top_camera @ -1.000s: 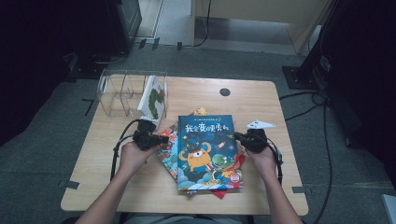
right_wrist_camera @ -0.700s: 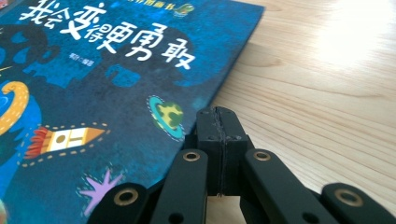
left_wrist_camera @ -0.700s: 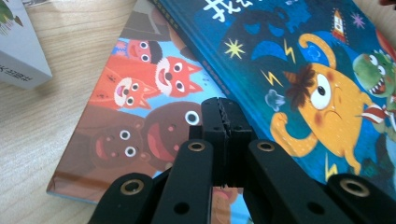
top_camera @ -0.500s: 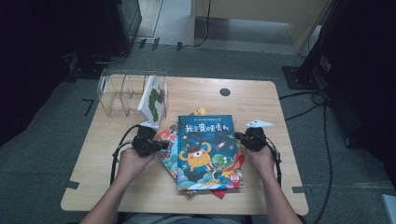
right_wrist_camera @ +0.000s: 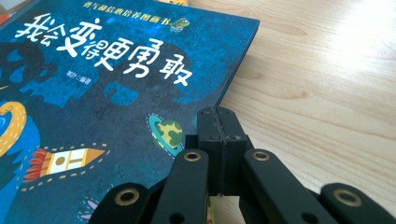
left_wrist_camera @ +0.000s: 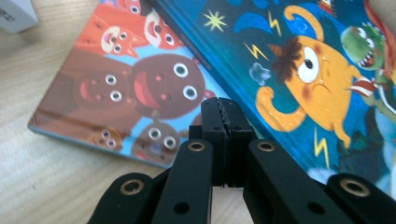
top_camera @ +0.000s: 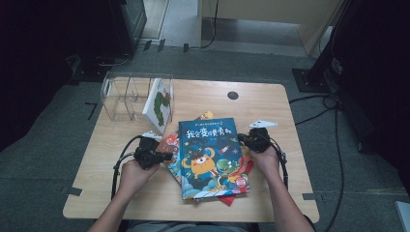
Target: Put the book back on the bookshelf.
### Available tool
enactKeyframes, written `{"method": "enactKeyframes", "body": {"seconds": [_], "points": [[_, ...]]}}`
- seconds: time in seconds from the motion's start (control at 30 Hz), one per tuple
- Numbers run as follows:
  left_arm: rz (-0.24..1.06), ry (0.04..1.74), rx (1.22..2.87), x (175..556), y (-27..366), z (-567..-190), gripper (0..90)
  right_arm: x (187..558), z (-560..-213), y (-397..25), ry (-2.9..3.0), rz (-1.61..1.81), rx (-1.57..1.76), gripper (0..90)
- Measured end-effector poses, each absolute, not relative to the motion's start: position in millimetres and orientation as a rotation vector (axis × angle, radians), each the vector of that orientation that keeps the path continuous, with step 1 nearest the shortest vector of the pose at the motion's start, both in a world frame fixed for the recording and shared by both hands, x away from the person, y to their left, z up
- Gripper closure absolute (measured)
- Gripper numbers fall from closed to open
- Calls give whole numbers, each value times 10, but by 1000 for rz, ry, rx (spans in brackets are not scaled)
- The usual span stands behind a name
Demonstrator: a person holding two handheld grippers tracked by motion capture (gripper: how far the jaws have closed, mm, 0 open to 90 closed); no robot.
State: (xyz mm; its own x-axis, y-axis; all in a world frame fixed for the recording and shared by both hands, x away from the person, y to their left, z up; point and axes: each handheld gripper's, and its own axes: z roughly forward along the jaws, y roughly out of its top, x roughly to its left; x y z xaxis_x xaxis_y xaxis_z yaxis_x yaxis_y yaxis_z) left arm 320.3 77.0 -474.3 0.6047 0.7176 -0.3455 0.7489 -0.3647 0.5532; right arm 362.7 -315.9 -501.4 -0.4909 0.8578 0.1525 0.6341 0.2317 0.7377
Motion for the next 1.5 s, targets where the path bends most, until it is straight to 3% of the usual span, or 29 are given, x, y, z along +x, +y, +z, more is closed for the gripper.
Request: {"method": "enactKeyframes", "body": {"seconds": [0.93,1.5], "points": [[-75,1139,2163,2870,686,-4842,900,3831,-5000,-2834,2281,1176,1356,900],[-114,1064,2180,2703,412,-4823,900,3937,-4953,-2761,2283,1104,1388,900]]}}
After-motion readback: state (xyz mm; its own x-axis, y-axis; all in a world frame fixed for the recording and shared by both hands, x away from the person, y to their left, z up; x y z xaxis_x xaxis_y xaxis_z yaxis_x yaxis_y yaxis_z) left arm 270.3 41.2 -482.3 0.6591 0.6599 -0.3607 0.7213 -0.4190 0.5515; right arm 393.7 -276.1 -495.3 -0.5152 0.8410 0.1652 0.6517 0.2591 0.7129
